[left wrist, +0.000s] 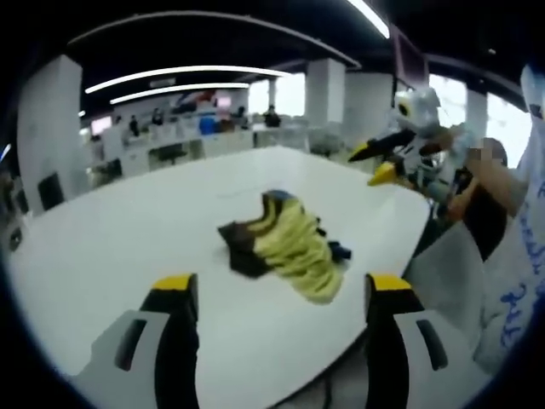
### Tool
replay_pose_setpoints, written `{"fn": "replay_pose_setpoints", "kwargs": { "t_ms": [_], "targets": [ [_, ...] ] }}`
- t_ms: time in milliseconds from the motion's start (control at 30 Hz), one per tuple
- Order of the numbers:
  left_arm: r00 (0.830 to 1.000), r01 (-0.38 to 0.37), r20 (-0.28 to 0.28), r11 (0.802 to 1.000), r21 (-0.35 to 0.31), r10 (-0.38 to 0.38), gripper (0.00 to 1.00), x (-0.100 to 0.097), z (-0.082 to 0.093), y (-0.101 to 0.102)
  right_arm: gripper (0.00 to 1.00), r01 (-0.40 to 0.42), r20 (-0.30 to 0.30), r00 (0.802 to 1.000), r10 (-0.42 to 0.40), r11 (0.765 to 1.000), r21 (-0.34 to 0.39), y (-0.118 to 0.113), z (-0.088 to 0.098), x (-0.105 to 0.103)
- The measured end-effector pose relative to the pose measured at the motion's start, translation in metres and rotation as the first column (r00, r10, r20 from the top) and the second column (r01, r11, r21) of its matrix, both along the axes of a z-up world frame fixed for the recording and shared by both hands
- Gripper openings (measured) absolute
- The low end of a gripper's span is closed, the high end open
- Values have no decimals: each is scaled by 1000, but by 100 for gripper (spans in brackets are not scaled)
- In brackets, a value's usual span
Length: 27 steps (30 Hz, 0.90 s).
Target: Fold the garment on the visible template until the final outline fits inside the template.
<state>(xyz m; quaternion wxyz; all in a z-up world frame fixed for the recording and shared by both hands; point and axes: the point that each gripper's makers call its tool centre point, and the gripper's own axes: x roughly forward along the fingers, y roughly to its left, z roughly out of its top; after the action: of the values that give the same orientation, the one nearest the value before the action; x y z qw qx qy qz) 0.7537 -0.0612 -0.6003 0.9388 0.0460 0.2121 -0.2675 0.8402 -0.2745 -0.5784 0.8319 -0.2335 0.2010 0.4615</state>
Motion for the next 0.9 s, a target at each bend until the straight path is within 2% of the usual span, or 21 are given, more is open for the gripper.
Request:
{"fn": "replay_pose_setpoints", "kwargs": {
  "t_ms": [233,333,500,733,900],
  "targets": [
    [1000,-3,-14,1000,-6,3,75,4,-4,1,48,-2,24,1000,2,1000,-19,4,1,22],
    [1000,-5,-16,1000,-4,5,76,6,-7,2,46,3,35,999,-2,1000,-6,6,4,32],
    [1000,-10,-16,1000,-9,10,76,8,-9,4,41,-23,9,1000,23,1000,6,15,1,43],
    [999,-21,-36,1000,0,21,75,8,-18,6,40,-57,13,998,58,998,-39,26,-4,62],
    [999,-35,-38,999,-6,34,75,8,-19,10,37,-69,9,998,69,997,-18,35,-4,79]
  ]
}}
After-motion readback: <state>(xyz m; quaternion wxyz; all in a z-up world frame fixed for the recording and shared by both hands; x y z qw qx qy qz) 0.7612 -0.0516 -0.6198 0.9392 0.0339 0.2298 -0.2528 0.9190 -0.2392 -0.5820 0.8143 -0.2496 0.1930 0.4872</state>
